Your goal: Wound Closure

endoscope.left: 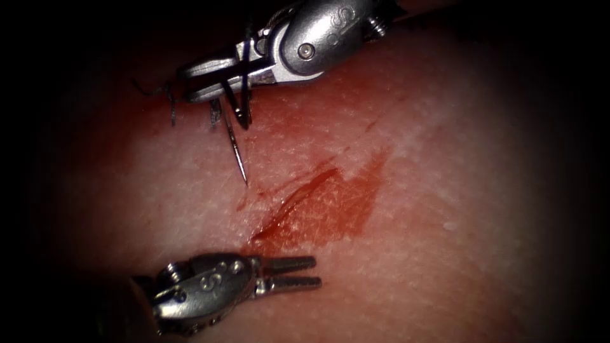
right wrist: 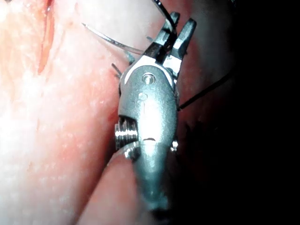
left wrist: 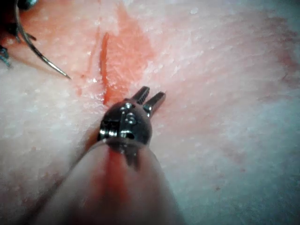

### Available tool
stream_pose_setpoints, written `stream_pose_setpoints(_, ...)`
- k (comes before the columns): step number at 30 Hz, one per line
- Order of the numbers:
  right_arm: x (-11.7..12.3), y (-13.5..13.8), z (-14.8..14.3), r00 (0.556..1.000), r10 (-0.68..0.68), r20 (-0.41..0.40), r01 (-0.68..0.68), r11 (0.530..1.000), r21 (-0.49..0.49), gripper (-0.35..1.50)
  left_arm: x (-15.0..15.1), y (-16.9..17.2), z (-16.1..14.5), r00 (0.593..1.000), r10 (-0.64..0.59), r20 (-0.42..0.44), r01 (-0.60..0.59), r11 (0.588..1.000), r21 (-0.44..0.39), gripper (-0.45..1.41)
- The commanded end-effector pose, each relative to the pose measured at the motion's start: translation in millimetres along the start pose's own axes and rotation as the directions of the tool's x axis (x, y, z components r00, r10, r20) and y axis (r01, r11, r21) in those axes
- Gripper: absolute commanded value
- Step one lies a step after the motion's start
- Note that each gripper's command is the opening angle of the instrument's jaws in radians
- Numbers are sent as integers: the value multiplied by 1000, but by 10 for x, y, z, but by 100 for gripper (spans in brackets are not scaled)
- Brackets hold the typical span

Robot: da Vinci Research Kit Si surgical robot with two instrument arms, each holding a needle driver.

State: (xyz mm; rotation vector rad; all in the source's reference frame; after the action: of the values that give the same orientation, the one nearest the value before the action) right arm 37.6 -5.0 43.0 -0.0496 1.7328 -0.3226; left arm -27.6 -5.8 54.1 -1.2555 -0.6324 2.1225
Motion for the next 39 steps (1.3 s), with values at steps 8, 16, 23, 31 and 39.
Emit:
stream_pose_setpoints(8,-12,-10,9,992,-116,56,111,990,84,-35,-4,2,-4,1000,-8,3,8,1000,-16,16)
stream_pose_setpoints(16,-22,-37,6,980,-177,91,161,974,162,-35,-1,3,-9,1000,-18,3,18,1000,-15,19)
stream_pose_setpoints(23,-22,-66,0,980,-183,74,163,963,213,-35,3,2,-12,1000,-20,2,20,1000,-4,23)
stream_pose_setpoints(31,-23,-75,-7,988,-115,105,91,974,209,-35,7,-1,-13,1000,-23,0,23,1000,19,33)
stream_pose_setpoints(39,-27,-89,-6,991,-71,113,44,973,225,-35,16,-4,-18,999,-34,-1,34,999,36,36)
